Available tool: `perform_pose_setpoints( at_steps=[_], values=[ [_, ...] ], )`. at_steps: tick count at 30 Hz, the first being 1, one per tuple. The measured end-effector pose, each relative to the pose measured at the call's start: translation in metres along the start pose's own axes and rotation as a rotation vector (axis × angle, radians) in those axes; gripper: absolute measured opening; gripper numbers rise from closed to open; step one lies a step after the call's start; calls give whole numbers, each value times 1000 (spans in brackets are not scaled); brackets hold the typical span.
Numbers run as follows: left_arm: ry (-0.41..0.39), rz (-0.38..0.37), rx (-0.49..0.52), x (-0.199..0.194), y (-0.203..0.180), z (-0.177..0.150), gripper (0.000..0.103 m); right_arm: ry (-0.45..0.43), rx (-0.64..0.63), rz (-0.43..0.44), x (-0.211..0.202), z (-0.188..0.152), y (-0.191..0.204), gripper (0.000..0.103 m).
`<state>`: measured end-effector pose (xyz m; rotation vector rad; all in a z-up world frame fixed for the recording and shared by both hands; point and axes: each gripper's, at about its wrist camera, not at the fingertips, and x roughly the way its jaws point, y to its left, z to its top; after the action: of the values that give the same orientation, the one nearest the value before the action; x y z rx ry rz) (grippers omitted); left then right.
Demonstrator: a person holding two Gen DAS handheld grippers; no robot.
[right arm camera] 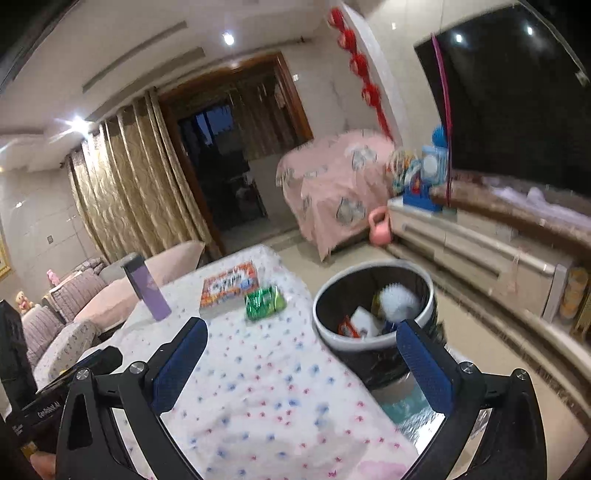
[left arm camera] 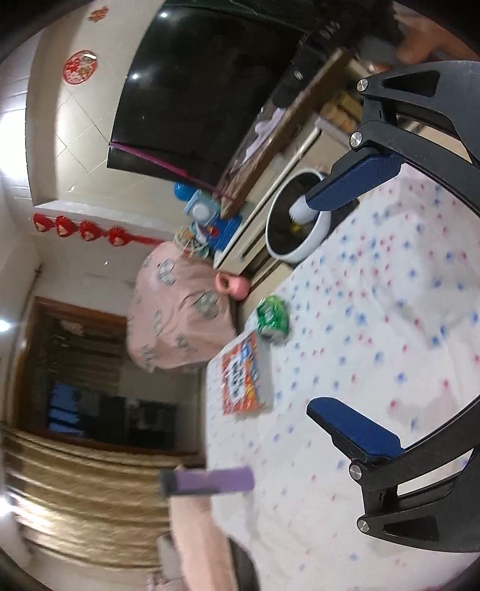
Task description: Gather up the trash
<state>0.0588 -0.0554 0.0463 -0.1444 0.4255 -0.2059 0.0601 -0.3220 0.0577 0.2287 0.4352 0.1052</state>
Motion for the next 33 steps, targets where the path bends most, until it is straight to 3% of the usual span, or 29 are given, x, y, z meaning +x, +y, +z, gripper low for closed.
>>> perform_pose_setpoints(
  at_steps=[5,11,18,33],
  values=[
    [-47,109,80,-10,-2,-24,103,-89,-61,-55,-12,-17,12,103],
    [-41,170,121,-7,0,-42,103,-92,-119,-108,-3,-44,16,103],
    [-37,186,111,-9,3,-45,103,-95,-166,-115,-4,-54,23,103],
    [-46,202,135,-13,-3,-47,103,-104,-145,-112,-9,-54,21,103]
  ],
)
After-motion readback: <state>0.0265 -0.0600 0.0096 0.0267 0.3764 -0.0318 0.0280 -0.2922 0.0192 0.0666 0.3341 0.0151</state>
